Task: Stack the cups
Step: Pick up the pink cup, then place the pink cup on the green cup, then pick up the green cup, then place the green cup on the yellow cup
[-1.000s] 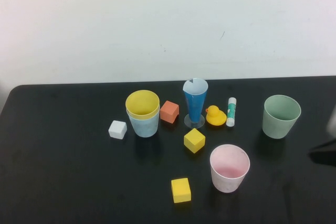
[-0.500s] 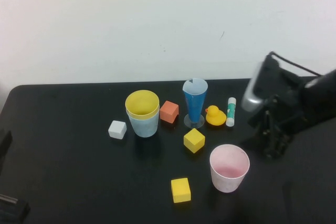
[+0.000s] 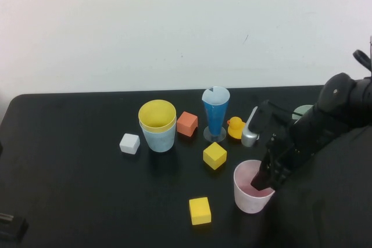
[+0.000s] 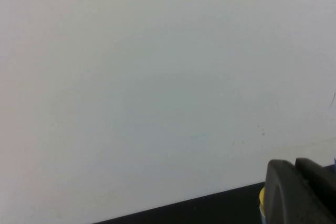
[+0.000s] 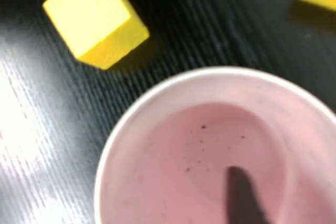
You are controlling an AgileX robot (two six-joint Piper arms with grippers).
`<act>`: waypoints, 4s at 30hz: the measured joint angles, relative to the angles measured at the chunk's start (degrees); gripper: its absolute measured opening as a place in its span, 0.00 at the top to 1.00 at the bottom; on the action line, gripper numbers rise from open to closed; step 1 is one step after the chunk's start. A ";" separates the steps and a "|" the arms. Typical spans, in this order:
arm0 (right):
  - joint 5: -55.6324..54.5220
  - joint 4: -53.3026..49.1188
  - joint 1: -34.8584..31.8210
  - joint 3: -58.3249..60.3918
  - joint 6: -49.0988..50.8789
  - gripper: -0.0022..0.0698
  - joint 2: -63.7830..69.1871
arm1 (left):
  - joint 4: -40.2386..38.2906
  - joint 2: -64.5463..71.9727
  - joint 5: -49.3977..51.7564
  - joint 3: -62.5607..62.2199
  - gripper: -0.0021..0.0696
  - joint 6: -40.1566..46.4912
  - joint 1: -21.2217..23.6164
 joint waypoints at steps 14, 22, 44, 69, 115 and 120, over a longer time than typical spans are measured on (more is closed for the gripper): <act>18.80 -12.27 0.01 -20.34 12.16 0.93 -3.13 | -0.02 0.00 -1.82 0.05 0.97 0.00 0.00; 22.25 -33.31 -5.02 -31.40 29.49 0.93 -5.17 | -0.02 0.00 -2.03 0.05 0.97 -0.14 0.00; 15.28 -23.83 -12.77 -30.45 23.91 0.92 4.05 | -0.02 0.00 -2.03 0.05 0.97 -0.26 0.00; 18.73 -23.93 -12.77 -35.31 23.70 0.90 13.66 | -0.02 0.00 -1.47 0.05 0.97 -0.26 0.00; 4.59 -16.01 13.35 -57.72 23.22 0.59 21.87 | -0.02 0.00 -2.52 0.05 0.97 -0.26 0.00; 4.55 -15.50 13.35 -57.72 23.22 0.54 21.12 | -0.02 0.00 -2.52 0.05 0.97 -0.26 0.00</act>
